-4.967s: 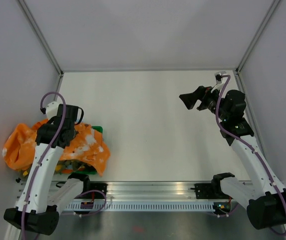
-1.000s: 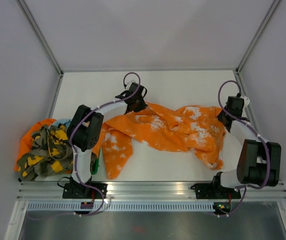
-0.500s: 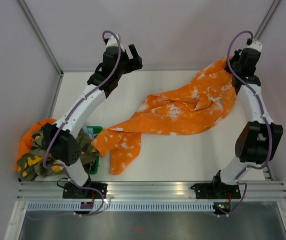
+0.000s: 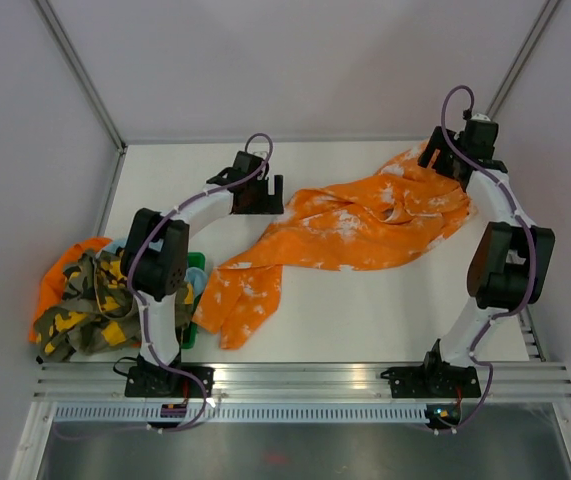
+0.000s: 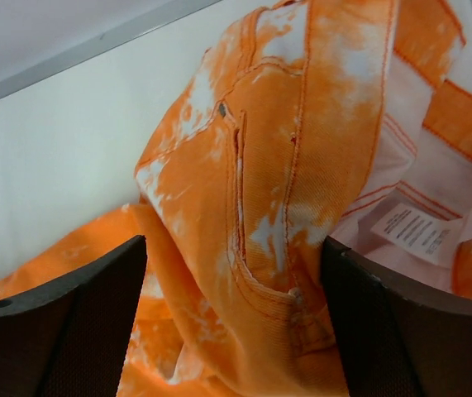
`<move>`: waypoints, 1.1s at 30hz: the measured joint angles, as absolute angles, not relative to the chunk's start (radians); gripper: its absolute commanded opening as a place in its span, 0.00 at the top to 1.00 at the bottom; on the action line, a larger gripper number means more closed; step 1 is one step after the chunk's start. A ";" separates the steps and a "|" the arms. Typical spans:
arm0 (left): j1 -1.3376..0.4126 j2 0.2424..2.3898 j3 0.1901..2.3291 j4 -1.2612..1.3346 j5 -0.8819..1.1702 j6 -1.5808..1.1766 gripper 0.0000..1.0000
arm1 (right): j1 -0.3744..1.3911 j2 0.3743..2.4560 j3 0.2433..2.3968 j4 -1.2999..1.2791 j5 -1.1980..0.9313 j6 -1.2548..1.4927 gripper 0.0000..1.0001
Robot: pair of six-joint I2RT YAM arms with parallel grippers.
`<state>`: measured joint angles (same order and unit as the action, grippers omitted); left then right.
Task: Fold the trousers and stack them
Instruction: Flatten the trousers out
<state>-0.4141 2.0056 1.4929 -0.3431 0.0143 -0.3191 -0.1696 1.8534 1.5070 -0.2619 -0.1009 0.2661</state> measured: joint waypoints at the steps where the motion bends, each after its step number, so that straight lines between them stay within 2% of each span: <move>1: -0.416 2.006 1.476 -0.344 0.039 -0.319 0.02 | -0.170 1.830 1.488 -0.267 -0.117 0.266 0.10; 6: -0.428 2.008 1.457 -0.302 0.157 -0.313 0.05 | -0.170 1.675 1.364 -0.271 -0.172 0.270 0.09; 10: -0.457 2.049 1.467 -0.264 0.178 -0.312 0.06 | -0.169 1.597 1.327 -0.270 -0.210 0.281 0.09; 12: -0.481 2.095 1.480 -0.259 0.170 -0.312 0.09 | -0.170 1.576 1.320 -0.269 -0.226 0.287 0.09; 14: -0.501 2.118 1.505 -0.254 0.141 -0.306 0.16 | -0.169 1.562 1.314 -0.270 -0.239 0.292 0.09; 15: -0.511 2.128 1.522 -0.255 0.114 -0.308 0.22 | -0.168 1.557 1.314 -0.270 -0.243 0.292 0.09; 17: -0.522 2.151 1.539 -0.258 0.073 -0.309 0.40 | -0.168 1.548 1.314 -0.271 -0.252 0.295 0.09; 19: -0.525 2.168 1.562 -0.270 0.028 -0.318 0.66 | -0.168 1.534 1.310 -0.271 -0.258 0.296 0.09; 20: -0.525 2.180 1.579 -0.282 0.007 -0.322 0.92 | -0.168 1.523 1.304 -0.270 -0.259 0.299 0.09; 21: -0.523 2.192 1.597 -0.295 -0.012 -0.326 0.98 | -0.168 1.512 1.298 -0.270 -0.262 0.300 0.09; 27: -0.523 2.230 1.742 -0.416 -0.170 -0.260 0.98 | -0.168 1.473 1.269 -0.258 -0.275 0.311 0.09; 33: -0.483 2.142 1.837 -0.379 -0.389 0.017 0.98 | -0.168 1.473 1.246 -0.255 -0.289 0.321 0.09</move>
